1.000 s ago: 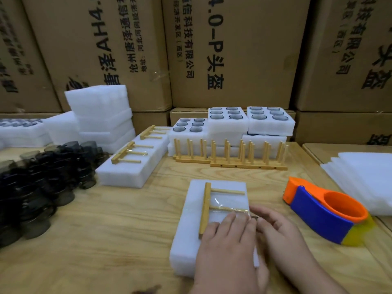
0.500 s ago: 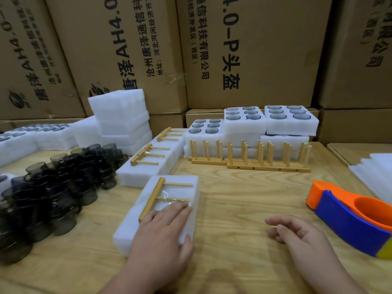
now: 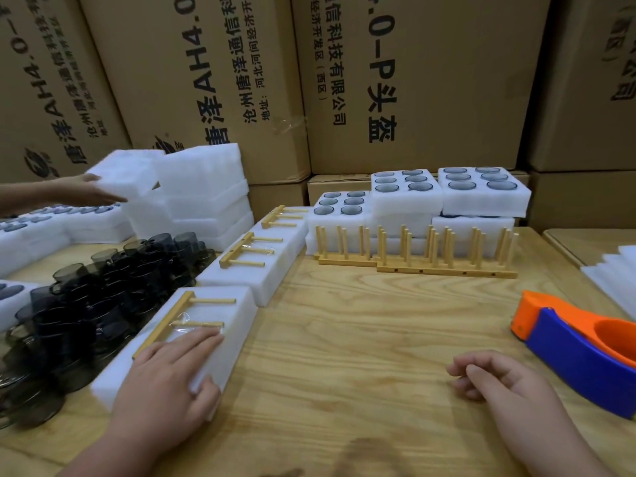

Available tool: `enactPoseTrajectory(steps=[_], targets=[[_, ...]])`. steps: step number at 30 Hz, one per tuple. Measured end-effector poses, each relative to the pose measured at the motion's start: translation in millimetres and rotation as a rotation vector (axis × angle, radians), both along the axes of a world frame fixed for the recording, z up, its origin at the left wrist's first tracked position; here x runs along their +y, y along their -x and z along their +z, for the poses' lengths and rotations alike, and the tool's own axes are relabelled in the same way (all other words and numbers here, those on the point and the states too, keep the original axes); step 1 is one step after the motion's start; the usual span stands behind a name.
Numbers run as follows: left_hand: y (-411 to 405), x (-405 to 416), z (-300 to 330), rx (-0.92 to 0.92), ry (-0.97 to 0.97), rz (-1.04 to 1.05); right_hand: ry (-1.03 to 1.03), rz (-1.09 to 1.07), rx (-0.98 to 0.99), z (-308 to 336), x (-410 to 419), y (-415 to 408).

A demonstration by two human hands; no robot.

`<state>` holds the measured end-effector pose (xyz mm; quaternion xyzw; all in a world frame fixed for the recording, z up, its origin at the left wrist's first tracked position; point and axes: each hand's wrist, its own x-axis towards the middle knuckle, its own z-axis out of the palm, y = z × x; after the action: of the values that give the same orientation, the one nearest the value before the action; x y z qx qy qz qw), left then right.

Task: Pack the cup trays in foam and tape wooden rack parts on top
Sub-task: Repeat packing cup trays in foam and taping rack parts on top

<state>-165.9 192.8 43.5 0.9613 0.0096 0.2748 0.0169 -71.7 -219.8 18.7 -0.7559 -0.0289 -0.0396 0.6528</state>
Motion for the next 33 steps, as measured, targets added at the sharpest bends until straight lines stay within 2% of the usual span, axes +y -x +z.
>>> enactPoseTrajectory(steps=[8,17,27,30,33], targets=[[-14,38,1,0.028,0.009,-0.079,-0.013,-0.016,0.067,8,3,2],[-8,36,-2,-0.053,0.038,-0.231,0.012,-0.025,0.074,6,2,2],[-22,15,-2,-0.093,0.089,-0.111,0.02,-0.042,0.058,2,4,2],[-18,1,-1,-0.119,0.015,-0.137,0.114,-0.045,0.053,1,5,4],[-13,-39,-13,-0.115,0.008,-0.37,0.404,-0.022,-0.06,4,11,6]])
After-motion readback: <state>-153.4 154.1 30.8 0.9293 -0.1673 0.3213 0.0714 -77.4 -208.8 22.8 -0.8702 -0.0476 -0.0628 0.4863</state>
